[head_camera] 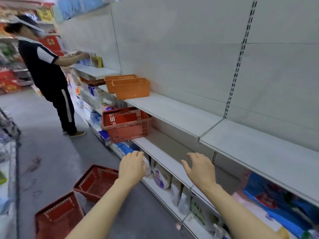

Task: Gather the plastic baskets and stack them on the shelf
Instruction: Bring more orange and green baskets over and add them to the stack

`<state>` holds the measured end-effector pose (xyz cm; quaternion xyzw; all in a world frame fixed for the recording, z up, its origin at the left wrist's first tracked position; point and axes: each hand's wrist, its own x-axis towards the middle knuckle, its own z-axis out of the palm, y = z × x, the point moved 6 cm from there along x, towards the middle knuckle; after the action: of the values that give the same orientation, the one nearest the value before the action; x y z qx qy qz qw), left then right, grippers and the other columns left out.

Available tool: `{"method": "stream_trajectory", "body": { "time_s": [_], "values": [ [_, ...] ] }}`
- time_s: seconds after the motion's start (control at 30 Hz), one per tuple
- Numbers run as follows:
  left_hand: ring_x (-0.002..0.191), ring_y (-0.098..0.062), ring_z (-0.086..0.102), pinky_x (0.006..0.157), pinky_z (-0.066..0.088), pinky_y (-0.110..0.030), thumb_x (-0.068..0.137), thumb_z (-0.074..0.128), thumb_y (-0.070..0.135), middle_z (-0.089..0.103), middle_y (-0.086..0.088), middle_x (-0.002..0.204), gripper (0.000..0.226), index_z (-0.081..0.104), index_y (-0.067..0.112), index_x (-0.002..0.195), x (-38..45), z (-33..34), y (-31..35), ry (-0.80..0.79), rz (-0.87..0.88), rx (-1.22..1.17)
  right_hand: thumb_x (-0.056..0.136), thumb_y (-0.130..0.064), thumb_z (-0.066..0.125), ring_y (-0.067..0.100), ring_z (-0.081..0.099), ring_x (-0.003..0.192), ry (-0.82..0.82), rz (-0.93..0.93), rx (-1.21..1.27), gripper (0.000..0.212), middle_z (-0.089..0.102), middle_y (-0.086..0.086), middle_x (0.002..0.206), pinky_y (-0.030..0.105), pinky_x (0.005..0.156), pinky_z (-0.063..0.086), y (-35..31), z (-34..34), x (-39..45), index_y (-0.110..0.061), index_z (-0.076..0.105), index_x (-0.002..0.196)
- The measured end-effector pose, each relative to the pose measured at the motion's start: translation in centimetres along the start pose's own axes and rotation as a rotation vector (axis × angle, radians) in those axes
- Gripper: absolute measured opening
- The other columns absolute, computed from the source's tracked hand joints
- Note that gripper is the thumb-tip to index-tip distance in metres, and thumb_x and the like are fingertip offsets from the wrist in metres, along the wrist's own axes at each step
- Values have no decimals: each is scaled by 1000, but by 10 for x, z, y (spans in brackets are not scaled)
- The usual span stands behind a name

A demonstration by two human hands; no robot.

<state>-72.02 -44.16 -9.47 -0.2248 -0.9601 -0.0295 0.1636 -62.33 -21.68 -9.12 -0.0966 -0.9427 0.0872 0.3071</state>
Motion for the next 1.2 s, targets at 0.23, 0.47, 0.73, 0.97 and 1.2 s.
{"method": "stream_trajectory", "body": {
  "time_s": [0.23, 0.47, 0.73, 0.97, 1.2],
  "values": [
    [80, -31, 71, 68, 56, -39, 76, 78, 29, 75, -5, 94, 26, 76, 13, 97, 48, 17, -45, -56, -147, -30, 73, -33, 80, 25, 68, 65, -25, -36, 15, 27, 72, 2, 74, 35, 56, 53, -9, 49, 55, -13, 73, 90],
    [111, -24, 62, 90, 48, -36, 97, 53, 37, 65, 2, 125, 36, 64, 22, 128, 95, 33, -88, -51, -263, -28, 79, -35, 75, 23, 69, 66, -69, -21, 46, 22, 73, -1, 74, 33, 57, 51, -19, 85, 100, -15, 73, 89],
    [112, -23, 62, 90, 48, -34, 98, 51, 36, 65, 2, 127, 36, 63, 21, 129, 164, 65, -139, -70, -288, -44, 74, -29, 81, 24, 67, 59, -31, -43, 63, 21, 72, 1, 70, 30, 51, 50, -41, 141, 177, -13, 74, 85],
    [109, -22, 63, 88, 49, -36, 99, 49, 37, 64, 3, 128, 36, 62, 21, 129, 269, 50, -210, 2, -211, -51, 75, -29, 76, 28, 65, 59, 10, -1, 107, 19, 71, 4, 68, 30, 54, 49, -95, 184, 285, -11, 74, 82],
    [107, -28, 64, 81, 51, -39, 99, 51, 34, 66, -2, 124, 33, 66, 15, 121, 375, 44, -290, 21, -258, -62, 94, -38, 55, 26, 65, 100, -87, 127, 132, 35, 71, 3, 109, 34, 78, 49, -121, 229, 388, -16, 67, 118]
  ]
}}
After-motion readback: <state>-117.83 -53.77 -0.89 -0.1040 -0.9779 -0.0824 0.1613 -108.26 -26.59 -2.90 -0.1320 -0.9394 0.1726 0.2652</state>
